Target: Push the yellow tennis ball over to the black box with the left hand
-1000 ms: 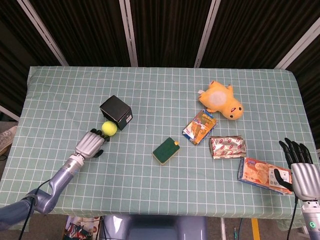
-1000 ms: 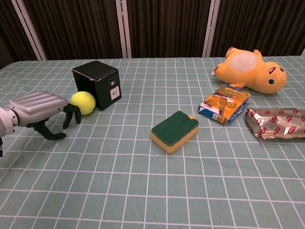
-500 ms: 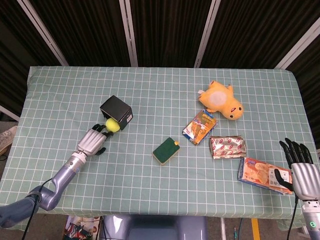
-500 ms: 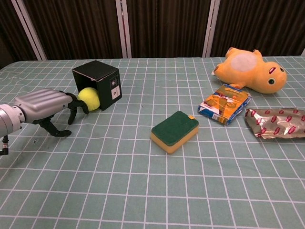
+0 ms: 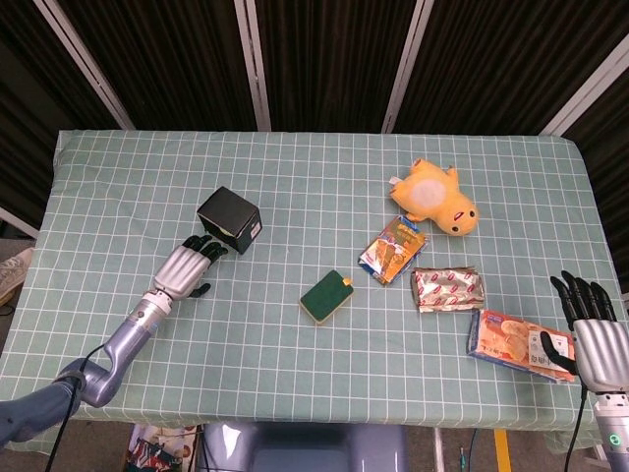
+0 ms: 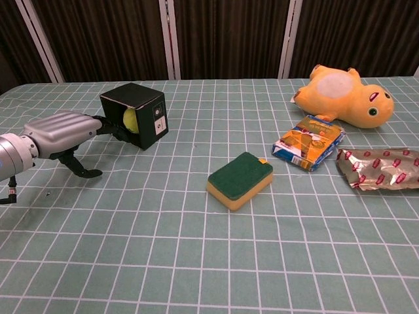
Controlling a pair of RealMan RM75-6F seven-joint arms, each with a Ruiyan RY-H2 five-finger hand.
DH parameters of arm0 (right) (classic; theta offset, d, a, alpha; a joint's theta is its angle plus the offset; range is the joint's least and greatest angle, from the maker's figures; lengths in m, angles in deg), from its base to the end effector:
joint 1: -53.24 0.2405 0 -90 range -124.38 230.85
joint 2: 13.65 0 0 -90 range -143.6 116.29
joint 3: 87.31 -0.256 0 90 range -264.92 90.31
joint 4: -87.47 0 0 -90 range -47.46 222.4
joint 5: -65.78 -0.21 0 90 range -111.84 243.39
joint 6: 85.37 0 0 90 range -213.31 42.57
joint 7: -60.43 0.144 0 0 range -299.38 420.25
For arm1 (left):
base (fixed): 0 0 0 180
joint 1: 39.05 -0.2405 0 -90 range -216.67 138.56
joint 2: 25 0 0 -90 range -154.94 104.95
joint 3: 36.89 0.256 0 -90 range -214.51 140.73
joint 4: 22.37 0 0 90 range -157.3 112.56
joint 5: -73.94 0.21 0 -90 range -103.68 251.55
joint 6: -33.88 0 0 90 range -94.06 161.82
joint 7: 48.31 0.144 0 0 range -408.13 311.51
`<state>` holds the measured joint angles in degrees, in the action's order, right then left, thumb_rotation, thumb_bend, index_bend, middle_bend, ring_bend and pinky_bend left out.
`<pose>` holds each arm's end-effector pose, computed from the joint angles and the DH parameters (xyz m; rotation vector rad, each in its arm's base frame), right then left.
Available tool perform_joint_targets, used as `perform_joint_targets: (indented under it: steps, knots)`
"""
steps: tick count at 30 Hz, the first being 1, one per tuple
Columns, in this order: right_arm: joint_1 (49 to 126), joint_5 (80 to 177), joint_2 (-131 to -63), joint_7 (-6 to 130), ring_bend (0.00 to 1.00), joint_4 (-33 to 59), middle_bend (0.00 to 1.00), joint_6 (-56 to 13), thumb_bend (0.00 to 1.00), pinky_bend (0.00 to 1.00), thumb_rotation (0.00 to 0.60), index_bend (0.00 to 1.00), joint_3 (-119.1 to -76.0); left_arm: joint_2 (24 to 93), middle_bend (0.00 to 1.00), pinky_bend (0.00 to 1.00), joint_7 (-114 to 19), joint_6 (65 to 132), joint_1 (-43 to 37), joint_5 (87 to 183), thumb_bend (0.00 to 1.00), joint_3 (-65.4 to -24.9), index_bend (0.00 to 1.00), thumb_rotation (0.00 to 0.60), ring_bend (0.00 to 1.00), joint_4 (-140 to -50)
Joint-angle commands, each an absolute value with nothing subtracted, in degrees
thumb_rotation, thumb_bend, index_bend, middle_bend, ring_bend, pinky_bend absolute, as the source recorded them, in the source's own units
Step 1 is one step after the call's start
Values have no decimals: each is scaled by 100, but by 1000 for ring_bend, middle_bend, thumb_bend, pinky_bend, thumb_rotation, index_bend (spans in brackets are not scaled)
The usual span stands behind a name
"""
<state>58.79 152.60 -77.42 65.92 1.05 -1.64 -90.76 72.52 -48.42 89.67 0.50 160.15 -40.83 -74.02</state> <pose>-0.3280 -0.1888 0.1698 1.4026 -0.8888 0.9058 -0.2315 0.3648 -0.0302 -1.9591 -0.6949 -0.8243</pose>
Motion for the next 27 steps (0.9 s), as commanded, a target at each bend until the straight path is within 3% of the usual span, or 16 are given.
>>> perform_joint_targets:
  steps: [1, 11, 20, 27]
  knots:
    - [5880, 15267, -7741, 6584, 0, 97, 0, -164, 426, 0, 600, 0, -9073, 7274, 197, 177, -4871, 9007, 64, 16009, 237, -4101, 201, 600, 107, -7360]
    - [5868, 15262, -7743, 6573, 0, 93, 0, -136, 426, 0, 600, 0, -9081, 7414, 96, 146, -4958, 8804, 192, 15882, 237, -4163, 146, 600, 30, -7090]
    - [5856, 15271, -7739, 6568, 0, 83, 0, -108, 425, 0, 600, 0, -9081, 7497, 74, 105, -4949, 8718, 308, 15824, 237, -4204, 111, 600, 9, -6985]
    - [5858, 15296, -7738, 6564, 0, 77, 0, -106, 426, 0, 600, 0, -9070, 7252, 83, 105, -4952, 8979, 145, 15925, 237, -4066, 111, 600, 9, -7418]
